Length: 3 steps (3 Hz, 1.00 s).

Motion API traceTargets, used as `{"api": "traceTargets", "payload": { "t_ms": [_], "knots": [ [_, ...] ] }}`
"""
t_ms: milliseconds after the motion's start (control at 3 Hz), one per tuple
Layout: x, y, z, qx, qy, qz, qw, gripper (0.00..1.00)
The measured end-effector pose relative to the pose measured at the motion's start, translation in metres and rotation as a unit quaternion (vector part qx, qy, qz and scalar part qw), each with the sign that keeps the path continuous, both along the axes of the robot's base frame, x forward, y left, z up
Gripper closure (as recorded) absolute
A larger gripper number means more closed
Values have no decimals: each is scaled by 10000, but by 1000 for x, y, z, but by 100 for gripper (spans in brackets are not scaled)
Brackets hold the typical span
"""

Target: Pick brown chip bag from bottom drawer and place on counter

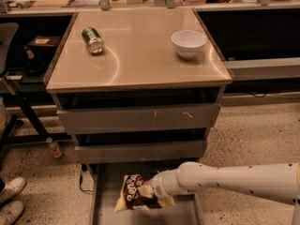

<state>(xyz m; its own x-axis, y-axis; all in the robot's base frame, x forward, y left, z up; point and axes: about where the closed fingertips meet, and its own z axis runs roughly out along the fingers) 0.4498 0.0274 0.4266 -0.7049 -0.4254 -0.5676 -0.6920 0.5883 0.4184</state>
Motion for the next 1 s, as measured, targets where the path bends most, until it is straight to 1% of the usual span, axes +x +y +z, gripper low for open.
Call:
{"api": "traceTargets", "payload": {
  "t_ms": [333,667,1000],
  "knots": [
    [5,3,50,-73,-252,-92,9996,100],
    [16,9,114,-283,-621,38,9977,100],
    [16,7,123,-254,-631,18,9977,100]
  ]
}}
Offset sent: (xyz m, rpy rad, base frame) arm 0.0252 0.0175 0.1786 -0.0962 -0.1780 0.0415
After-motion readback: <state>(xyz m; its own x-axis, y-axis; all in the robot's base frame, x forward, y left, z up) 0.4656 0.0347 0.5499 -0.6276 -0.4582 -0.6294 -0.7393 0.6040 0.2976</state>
